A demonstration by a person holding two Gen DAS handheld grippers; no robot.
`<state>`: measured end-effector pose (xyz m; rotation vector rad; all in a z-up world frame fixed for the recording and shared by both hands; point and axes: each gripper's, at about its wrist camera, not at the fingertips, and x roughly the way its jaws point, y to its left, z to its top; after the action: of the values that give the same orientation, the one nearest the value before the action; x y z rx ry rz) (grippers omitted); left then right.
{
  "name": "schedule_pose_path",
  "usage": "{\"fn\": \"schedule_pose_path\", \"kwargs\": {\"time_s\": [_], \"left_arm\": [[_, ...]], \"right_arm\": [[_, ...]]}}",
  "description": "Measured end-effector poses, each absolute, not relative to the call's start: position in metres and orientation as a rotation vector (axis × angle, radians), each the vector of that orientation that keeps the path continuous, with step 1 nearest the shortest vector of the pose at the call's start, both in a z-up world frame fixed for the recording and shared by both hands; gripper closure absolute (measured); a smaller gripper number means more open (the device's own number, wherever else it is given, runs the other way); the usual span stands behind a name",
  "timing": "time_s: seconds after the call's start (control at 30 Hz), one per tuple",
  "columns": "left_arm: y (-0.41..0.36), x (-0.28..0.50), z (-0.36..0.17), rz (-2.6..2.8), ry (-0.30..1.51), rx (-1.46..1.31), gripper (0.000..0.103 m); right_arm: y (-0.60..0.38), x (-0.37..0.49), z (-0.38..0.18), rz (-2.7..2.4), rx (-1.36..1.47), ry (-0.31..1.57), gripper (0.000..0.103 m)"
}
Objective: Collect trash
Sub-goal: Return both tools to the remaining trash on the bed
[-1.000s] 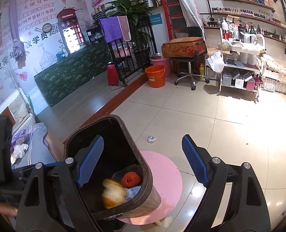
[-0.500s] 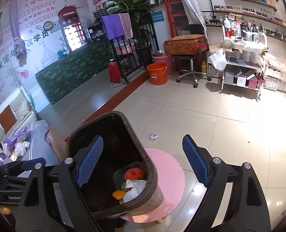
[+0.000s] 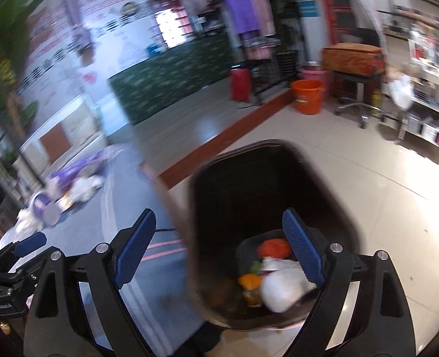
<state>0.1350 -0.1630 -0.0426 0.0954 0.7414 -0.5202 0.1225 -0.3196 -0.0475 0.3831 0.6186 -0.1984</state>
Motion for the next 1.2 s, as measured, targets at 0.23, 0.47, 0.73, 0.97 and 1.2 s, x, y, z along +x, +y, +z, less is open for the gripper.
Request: {"fn": "schedule_pose_path", "kwargs": {"time_s": [0.23,0.47,0.73,0.97,1.2], "left_arm": [[-0.078,0.130,-0.049,-0.357,0.746,0.043,0.006],[0.005,0.127,-0.058,-0.214,0.764,-0.004,0.006],[0.081,0.156,-0.055,-0.048,0.750,-0.061,0.006],[0.128,0.197,-0.037,0.015,0.664,-0.288,0.006],[0.135,0.246,-0.050,0.039,0.716,-0.201,0.015]], "right_arm": [[-0.244,0.155,-0.042,-0.002,0.300,0.644,0.016],[-0.172,0.181,-0.033,0.184,0.191,0.665,0.016],[-0.104,0.212,-0.024,0.346,0.093,0.679,0.016],[-0.065,0.240,-0.016,0.400,0.095,0.680,0.016],[-0.049,0.250,-0.019,0.414,0.059,0.693,0.016]]}}
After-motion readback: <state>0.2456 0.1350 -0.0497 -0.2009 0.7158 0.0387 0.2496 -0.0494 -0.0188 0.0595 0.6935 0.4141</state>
